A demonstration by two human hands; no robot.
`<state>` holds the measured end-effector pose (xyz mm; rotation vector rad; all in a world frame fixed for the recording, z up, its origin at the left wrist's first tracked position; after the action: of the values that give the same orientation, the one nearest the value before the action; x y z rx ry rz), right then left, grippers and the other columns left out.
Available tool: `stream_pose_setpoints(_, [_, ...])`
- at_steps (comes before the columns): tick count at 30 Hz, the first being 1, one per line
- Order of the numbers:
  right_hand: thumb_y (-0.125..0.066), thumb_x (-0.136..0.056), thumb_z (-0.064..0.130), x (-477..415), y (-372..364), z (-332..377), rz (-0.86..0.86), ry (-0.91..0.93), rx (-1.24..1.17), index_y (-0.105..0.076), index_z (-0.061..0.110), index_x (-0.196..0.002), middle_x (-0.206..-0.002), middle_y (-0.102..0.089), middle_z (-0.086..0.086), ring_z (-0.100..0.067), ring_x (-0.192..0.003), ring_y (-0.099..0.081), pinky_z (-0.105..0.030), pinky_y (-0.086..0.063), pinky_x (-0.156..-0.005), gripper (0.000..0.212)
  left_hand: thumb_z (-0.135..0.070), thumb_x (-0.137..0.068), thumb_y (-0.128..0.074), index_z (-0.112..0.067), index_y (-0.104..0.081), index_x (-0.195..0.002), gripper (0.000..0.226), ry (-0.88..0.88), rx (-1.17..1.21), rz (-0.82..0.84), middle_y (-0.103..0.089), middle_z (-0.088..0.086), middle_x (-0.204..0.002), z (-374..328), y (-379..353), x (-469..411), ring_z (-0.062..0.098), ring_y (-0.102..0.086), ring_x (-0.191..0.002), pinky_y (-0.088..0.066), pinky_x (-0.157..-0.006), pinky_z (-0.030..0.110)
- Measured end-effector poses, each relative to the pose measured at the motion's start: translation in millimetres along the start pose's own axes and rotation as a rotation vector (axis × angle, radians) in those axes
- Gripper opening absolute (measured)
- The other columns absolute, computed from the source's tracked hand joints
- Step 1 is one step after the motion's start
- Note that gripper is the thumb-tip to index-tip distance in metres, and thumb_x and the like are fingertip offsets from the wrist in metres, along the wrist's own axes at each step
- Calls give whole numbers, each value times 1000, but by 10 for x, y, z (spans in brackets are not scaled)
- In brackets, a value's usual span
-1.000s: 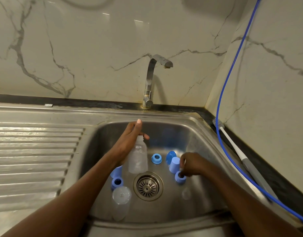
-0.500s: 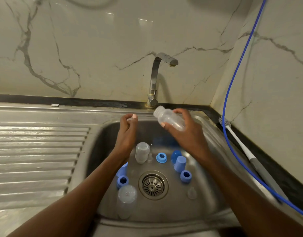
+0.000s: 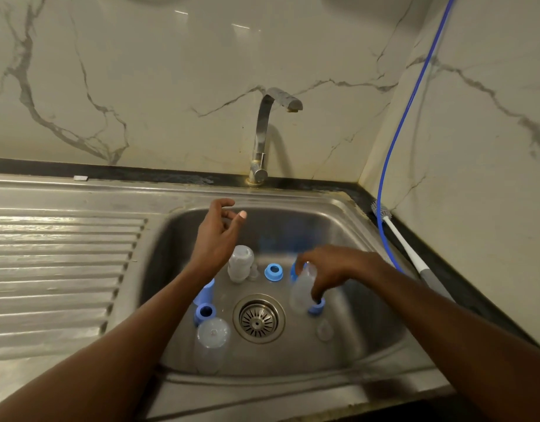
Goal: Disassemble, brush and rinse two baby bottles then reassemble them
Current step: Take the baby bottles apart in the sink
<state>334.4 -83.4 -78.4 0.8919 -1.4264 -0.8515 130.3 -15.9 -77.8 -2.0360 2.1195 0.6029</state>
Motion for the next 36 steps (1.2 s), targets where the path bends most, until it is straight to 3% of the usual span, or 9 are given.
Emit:
stream_pose_setpoints(4, [-85, -66, 36, 146, -311, 48, 113, -9, 168, -56, 41, -118, -121, -52, 4, -17, -103, -56, -34, -51, -86, 59, -29, -99, -56, -20, -45, -131, 35, -4, -21, 29, -60, -5, -94, 39, -34, -11, 6, -60, -83, -45, -68, 11])
stream_pose_setpoints(9, [-84, -69, 34, 212, -423, 20, 126, -29, 168, -57, 41, -116, -104, -42, 8, -15, -90, -50, -34, -51, -85, 55, -29, -98, -57, -19, -43, -133, 39, 1, -54, 54, -62, 0, -100, 83, -65, -32, 12, -63, -84, -44, -69, 13])
stream_pose_setpoints(15, [-83, -71, 31, 249, -495, 16, 187, -43, 242, -55, 39, -122, -118, -52, 2, -14, -85, -51, -28, -43, -75, 58, -28, -98, -58, -18, -42, -135, 42, 4, -78, 69, -61, 2, -103, 91, -81, -34, 11, -62, -86, -45, -70, 16])
stream_pose_setpoints(19, [-83, -71, 31, 241, -583, 9, 215, -41, 286, -53, 39, -124, -126, -52, 0, -19, -102, -58, -29, -41, -75, 62, -28, -97, -58, -18, -41, -136, 43, 7, -87, 80, -61, 3, -105, 98, -85, -29, 10, -62, -88, -46, -71, 17])
stream_pose_setpoints(23, [-84, -71, 35, 290, -622, 29, 268, -21, 276, -50, 39, -131, -131, -46, 4, -19, -114, -55, -31, -43, -86, 68, -28, -97, -58, -17, -40, -136, 44, 7, -93, 87, -61, 3, -108, 97, -86, -31, 10, -61, -91, -46, -73, 18])
stream_pose_setpoints(29, [-81, -75, 38, 386, -605, 53, 301, -1, 226, -46, 35, -137, -137, -41, 5, -18, -116, -53, -28, -40, -86, 71, -28, -97, -58, -17, -40, -137, 45, 14, -101, 109, -60, 3, -109, 111, -103, -22, 9, -61, -92, -46, -73, 19])
stream_pose_setpoints(36, [-85, -65, 50, 293, -580, 9, 293, -19, 182, -42, 40, -138, -142, -45, 4, -19, -121, -50, -34, -45, -100, 85, -28, -97, -59, -17, -39, -137, 46, 21, -100, 123, -59, 4, -110, 129, -116, -22, 13, -60, -96, -46, -75, 20])
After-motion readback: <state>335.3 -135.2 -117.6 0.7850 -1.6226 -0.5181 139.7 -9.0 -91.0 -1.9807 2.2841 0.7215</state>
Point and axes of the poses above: each hand's wrist, its own x-axis away from the middle knuckle, its own y-axis out of the back of the hand, z = x × y, the point moved 6 cm from there along -x, towards the middle knuckle
